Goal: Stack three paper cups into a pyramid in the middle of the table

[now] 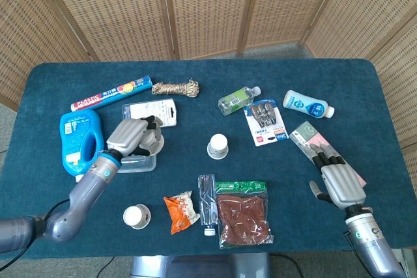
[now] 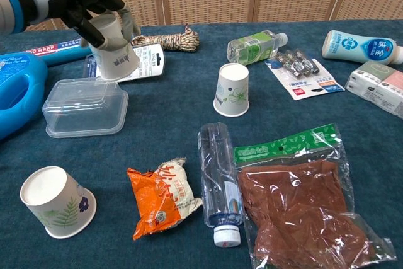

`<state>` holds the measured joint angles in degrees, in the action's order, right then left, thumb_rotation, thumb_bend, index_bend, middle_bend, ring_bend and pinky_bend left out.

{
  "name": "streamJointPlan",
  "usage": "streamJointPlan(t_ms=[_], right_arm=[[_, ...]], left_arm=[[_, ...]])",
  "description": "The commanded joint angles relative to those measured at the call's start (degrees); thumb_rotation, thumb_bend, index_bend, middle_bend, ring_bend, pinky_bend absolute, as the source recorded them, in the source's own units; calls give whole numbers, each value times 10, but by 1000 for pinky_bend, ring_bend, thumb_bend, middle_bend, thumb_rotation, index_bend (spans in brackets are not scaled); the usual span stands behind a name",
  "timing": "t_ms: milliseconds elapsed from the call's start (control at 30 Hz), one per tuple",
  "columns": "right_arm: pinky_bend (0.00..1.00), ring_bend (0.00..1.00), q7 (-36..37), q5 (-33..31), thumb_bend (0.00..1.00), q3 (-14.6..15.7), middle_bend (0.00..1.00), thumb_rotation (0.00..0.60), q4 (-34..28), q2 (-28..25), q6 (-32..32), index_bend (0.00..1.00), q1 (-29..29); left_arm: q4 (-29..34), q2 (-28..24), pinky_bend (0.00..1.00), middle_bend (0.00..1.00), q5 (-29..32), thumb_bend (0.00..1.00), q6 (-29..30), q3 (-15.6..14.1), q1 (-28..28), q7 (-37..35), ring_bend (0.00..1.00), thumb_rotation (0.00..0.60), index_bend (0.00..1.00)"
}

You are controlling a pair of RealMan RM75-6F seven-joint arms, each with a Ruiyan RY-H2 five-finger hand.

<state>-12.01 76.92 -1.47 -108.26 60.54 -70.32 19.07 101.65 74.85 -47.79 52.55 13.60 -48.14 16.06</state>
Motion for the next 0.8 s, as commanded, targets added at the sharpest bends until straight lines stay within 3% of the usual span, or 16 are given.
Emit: streamJointPlan(t_ms=[33, 800], right_arm=[[167, 0, 10, 11, 461, 4, 48, 600, 4, -2, -7, 71, -7], [167, 0, 55, 42, 451, 2, 48, 600, 21, -11, -11, 73, -25]], left_arm=[[-19, 25, 676, 290, 18, 481, -4, 2, -20, 18, 361, 600, 523], [-165, 199, 666, 277, 47, 477, 10, -6, -78, 59, 350, 600, 499]])
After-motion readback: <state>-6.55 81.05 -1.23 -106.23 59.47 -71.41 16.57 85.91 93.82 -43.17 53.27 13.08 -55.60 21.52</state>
